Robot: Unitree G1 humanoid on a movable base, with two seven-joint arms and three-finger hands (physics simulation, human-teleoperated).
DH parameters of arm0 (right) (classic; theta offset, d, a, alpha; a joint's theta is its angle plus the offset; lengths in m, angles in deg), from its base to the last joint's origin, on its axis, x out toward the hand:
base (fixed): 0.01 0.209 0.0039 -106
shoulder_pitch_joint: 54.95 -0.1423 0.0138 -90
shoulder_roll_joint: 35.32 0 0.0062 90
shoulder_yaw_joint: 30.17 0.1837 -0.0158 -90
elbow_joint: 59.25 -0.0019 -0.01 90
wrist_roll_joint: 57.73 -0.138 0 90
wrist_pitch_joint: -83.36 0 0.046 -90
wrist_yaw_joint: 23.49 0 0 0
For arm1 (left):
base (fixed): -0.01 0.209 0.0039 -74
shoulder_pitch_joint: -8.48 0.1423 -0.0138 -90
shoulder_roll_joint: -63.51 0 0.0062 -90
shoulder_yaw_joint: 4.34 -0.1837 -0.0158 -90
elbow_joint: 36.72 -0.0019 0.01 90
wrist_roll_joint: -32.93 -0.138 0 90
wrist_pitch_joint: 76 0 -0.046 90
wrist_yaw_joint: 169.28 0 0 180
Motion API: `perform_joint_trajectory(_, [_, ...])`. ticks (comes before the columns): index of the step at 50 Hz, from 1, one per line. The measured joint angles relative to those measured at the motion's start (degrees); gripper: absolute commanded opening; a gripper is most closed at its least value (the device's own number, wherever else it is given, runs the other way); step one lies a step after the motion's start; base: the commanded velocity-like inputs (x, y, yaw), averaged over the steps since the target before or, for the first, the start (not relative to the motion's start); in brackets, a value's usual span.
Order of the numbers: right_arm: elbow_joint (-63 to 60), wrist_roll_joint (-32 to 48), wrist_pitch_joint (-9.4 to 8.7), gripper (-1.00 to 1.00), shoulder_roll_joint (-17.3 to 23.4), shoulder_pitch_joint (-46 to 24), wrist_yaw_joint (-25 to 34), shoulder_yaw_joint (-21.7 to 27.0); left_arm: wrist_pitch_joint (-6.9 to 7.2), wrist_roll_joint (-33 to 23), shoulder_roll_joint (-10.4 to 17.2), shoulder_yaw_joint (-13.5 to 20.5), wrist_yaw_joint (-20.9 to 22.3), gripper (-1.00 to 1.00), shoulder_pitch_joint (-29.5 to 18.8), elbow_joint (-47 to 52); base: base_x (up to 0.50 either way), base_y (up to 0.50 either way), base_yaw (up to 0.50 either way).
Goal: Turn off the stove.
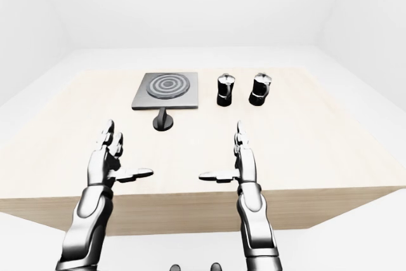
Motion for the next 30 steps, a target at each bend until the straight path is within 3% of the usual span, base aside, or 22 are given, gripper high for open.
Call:
perform_joint_trajectory(1, [-0.1, 0.0, 0.14, 1.0, 0.0, 0.0, -0.1, 0.1, 1.9, 1.5, 0.2, 1.4, -0.5, 1.0, -0.2, 2.2, 0.0, 0.0, 0.0])
perform_joint_trajectory(6, [0.1, -0.1, 0.85, 1.0, 0.2, -0.1, -0.1, 0.4, 1.97, 13.8, 3.3, 7.6, -8.7, 1.0, -7.0, 12.8, 0.0, 0.0, 0.0])
perform_joint_trajectory(11, [0.1, 0.2, 1.3, 1.0, 0.3, 0.1, -0.3, 0.5, 1.97, 21.9, 7.2, 9.1, -16.7, 1.0, -15.5, 17.1, 0.0, 0.0, 0.0])
perform_joint_trajectory(15, [0.8, 0.4, 1.72, 1.0, 0.5, -0.4, -0.1, 0.6, 1.97, 19.4, 8.3, 7.9, -15.5, 1.0, -16.1, 15.1, 0.0, 0.0, 0.0])
perform_joint_trajectory(19, [1.6, 0.6, 2.02, 1.0, 0.6, -0.8, 0.1, 0.6, 1.83, 15.9, 7.5, 7.8, -11.7, 1.0, -12.3, 11.4, 0.0, 0.0, 0.0])
perform_joint_trajectory(21, [1.8, 0.8, 2.15, 1.0, 0.7, -0.8, 0.2, 0.6, 1.02, 14.1, 6.9, 8.0, -9.8, 1.0, -10.1, 9.9, 0.0, 0.0, 0.0])
perform_joint_trajectory(30, [0.9, 2.0, 2.1, 1.0, 0.5, -0.1, 0.1, 0.1, 0.69, 10.1, 4.1, 12.7, -8.5, 1.0, -2.1, 12.0, 0.0, 0.0, 0.0])
